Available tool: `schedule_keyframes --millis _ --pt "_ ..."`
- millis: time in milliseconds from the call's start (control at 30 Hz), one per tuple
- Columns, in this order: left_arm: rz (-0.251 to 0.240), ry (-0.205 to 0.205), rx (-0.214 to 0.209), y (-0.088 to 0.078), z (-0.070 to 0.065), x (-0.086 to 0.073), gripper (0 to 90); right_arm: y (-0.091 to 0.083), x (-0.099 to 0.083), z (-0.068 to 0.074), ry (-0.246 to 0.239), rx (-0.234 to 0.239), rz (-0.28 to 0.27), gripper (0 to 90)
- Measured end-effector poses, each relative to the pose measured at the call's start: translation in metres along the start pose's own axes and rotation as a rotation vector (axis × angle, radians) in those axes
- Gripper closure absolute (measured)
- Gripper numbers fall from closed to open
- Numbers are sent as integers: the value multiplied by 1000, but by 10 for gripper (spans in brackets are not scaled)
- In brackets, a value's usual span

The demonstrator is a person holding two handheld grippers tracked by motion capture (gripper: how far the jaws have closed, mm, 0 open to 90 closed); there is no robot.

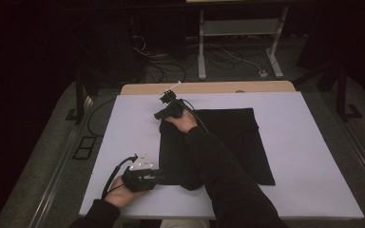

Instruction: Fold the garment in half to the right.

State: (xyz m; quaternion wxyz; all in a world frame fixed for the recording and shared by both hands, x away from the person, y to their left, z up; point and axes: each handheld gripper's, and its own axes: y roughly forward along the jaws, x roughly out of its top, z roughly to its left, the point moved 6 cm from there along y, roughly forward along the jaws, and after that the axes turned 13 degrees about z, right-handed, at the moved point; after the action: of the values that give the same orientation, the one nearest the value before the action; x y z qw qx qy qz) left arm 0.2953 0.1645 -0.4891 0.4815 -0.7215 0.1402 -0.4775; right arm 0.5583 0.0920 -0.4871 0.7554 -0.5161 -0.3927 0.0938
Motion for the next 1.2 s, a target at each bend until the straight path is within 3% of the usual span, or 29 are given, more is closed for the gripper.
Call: schedule_keyframes --millis 200,433,500,567,700,900,967,1000,1200 --pt "28 8 10 0 2 2 788 6 0 -4 23 -43 0 342" --pt "49 -9 -13 1 4 6 823 4 2 -8 33 -80 -5 635" --pt "58 -18 -27 1 5 8 830 3 1 -8 33 -72 6 755" --pt "59 -19 -31 1 5 9 838 2 0 -9 38 -68 9 815" --pt "27 -25 -27 -1 3 13 846 -4 -1 -10 35 -52 11 830" --pt "21 -5 -25 -6 1 15 849 -18 1 -6 10 -36 -2 835" --pt "-14 -30 -28 -7 -1 18 849 -23 1 -6 4 -28 -8 836" --pt "-9 -17 -28 -9 -1 18 849 -25 1 -6 1 -23 -10 836" --pt "-43 -31 -36 -13 -3 23 851 -39 -1 -7 -2 3 -32 836"
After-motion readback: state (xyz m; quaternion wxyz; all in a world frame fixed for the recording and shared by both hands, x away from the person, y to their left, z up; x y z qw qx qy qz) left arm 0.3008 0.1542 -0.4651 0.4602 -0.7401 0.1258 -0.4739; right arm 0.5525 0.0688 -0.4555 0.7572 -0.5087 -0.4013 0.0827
